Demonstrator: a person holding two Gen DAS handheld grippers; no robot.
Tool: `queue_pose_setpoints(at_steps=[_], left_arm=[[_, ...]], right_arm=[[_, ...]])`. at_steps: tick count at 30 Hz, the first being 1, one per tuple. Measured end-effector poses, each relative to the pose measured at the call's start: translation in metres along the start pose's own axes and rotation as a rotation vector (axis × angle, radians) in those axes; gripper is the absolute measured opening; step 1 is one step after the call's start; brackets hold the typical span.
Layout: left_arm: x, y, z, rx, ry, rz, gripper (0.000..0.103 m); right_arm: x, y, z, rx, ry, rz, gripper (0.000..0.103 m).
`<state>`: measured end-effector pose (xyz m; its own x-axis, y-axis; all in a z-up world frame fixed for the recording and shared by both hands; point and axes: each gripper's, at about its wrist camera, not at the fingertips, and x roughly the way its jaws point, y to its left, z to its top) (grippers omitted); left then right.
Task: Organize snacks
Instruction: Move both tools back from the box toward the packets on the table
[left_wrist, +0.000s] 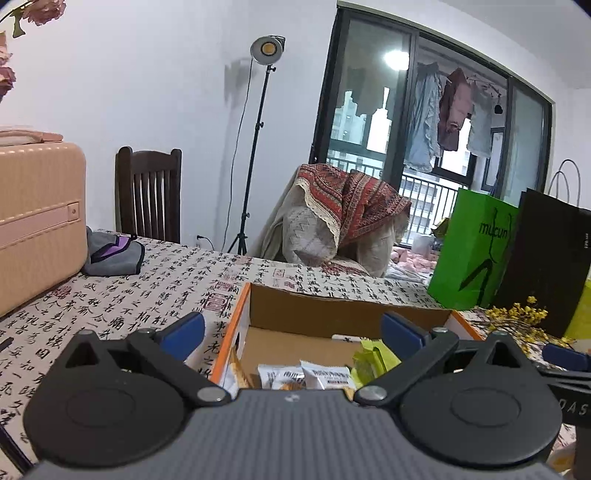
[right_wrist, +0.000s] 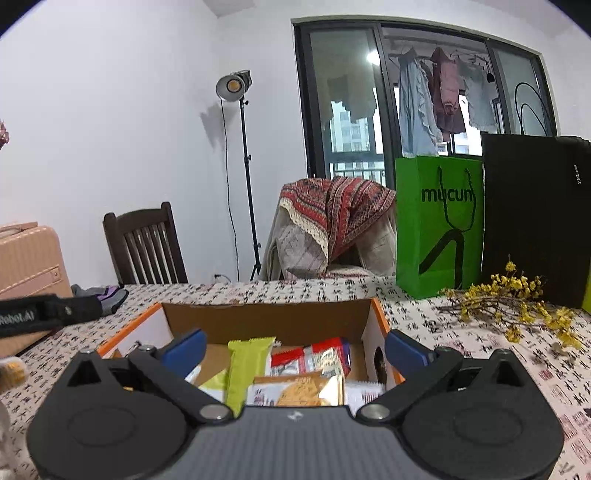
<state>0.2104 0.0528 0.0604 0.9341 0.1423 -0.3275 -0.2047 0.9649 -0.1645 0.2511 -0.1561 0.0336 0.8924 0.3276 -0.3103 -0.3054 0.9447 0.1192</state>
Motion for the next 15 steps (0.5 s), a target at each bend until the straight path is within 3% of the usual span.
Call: queue_pose_setpoints(at_steps=[10, 15], left_arm=[[-0.044, 0.019, -0.017, 0.061, 0.042, -0.009, 0.103], [-0.053, 0.036, -0.037, 0.064, 0.109, -0.004, 0.103]], right_arm=[[-0.036, 0.015, -0.017, -0.046, 0.067, 0.032, 0.103], [-0.043, 0.023, -0.036, -0.078, 0.123, 0.049, 0.103]])
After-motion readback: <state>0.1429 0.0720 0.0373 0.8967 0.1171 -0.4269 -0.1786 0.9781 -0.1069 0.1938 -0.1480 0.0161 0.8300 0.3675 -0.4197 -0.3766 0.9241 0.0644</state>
